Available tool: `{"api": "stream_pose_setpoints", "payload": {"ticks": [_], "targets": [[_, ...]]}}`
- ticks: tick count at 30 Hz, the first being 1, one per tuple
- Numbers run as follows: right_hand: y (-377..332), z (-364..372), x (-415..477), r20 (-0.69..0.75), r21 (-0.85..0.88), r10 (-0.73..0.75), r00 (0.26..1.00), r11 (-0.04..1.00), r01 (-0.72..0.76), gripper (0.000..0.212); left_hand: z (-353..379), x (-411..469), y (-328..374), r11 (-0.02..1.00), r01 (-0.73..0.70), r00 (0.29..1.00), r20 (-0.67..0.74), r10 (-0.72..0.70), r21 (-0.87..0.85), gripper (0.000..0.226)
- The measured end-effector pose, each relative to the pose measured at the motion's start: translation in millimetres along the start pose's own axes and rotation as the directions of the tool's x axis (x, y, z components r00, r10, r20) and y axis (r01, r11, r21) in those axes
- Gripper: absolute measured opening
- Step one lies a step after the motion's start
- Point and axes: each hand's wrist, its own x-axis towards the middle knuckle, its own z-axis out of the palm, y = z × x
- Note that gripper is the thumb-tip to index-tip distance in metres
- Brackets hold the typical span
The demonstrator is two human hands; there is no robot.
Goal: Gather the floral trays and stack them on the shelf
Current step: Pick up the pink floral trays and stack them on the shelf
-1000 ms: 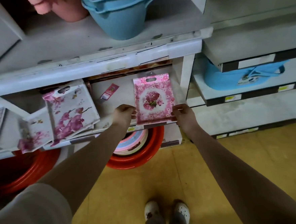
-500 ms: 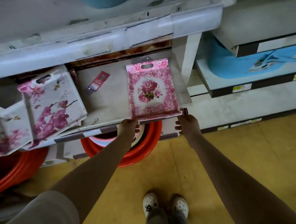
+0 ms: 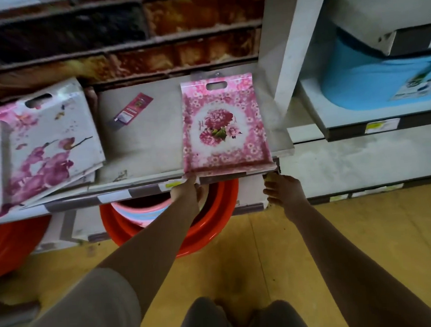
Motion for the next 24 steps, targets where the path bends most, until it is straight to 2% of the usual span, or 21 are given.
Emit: {"api": "stream_pose_setpoints", "payload": {"ticks": [2,6,11,15,17,20,24], "targets": [[3.7,1.8,7.7,0.012,0.025,-0.011,1.0,1.0,0.011,0.016,8.2,5.7,0.5,0.986,-0.005,1.0,-0.014,0.003,-0.167,0.009],[8.4,6.5,14.7,0.027,0.045,-0.028,0.999,0.999,0.027,0.019,14.4,13.7,0.9,0.965,-0.029,0.999,0.023,0.036,-0.26,0.014],[8.6,5.0,7.5,0.001,0.044,-0.011,1.0,0.999,0.011,0.021,6.2,11.2,-2.8,0.982,-0.005,0.998,0.068,0.018,-0.191,0.01],[4.2,6.6,-11.7,-0.058,0.048,0.006,0.998,0.999,-0.004,0.022,-11.7,-11.3,3.5,0.974,0.056,0.993,0.109,-0.033,-0.221,0.003],[2.3,9.4,-22.2,-0.062,0.064,0.017,0.998,0.998,-0.013,0.029,-20.6,-22.2,7.6,0.967,0.09,0.99,0.129,-0.06,-0.238,0.0],[-2.6,16.8,-40.9,-0.064,0.115,0.081,0.995,0.991,-0.073,0.045,-34.2,-38.3,14.9,0.978,0.139,0.981,0.158,-0.114,-0.156,0.007],[-9.3,28.8,-65.7,-0.077,0.122,0.108,0.991,0.988,-0.098,0.051,-52.7,-53.5,28.2,0.984,0.165,0.972,0.18,-0.152,-0.06,0.011]]}}
